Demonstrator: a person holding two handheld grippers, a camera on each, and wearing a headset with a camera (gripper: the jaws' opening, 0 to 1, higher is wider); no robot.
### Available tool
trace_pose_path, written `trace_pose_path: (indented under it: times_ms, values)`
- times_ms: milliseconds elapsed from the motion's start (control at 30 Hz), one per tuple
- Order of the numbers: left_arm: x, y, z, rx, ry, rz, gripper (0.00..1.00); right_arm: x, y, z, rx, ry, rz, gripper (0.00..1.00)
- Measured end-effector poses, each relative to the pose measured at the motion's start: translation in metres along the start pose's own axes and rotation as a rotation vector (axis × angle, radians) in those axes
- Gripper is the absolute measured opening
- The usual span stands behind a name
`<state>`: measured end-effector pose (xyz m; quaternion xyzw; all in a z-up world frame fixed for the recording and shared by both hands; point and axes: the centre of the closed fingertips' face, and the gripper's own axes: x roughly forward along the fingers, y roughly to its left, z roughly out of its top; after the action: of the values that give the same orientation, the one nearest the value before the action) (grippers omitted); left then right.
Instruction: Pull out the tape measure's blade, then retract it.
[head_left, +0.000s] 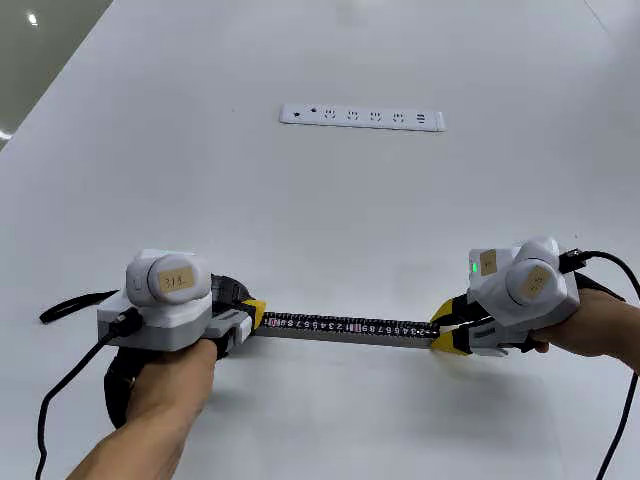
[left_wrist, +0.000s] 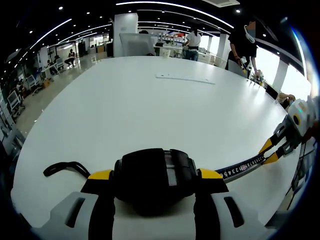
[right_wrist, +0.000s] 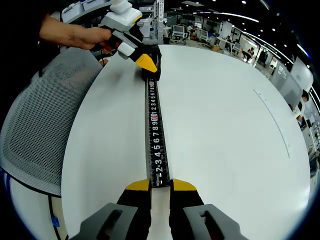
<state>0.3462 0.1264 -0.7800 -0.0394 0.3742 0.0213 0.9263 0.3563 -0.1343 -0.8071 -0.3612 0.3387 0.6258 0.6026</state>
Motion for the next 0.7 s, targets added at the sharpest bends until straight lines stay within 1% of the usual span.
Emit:
trace_pose_path:
  times_ms: [500, 700]
  values:
    - [0.0007, 0.0010, -0.0003, -0.003, 0.004, -0.005, 0.59, 0.0001, -0.0001, 0.0014, -0.005, 0.018, 0.003, 0.09]
    - [0.0005, 0.0015, -0.0002, -0.005, 0.004, -0.007, 0.59, 0.0038, -0.0010, 0.0069, -0.009, 0.015, 0.007, 0.09]
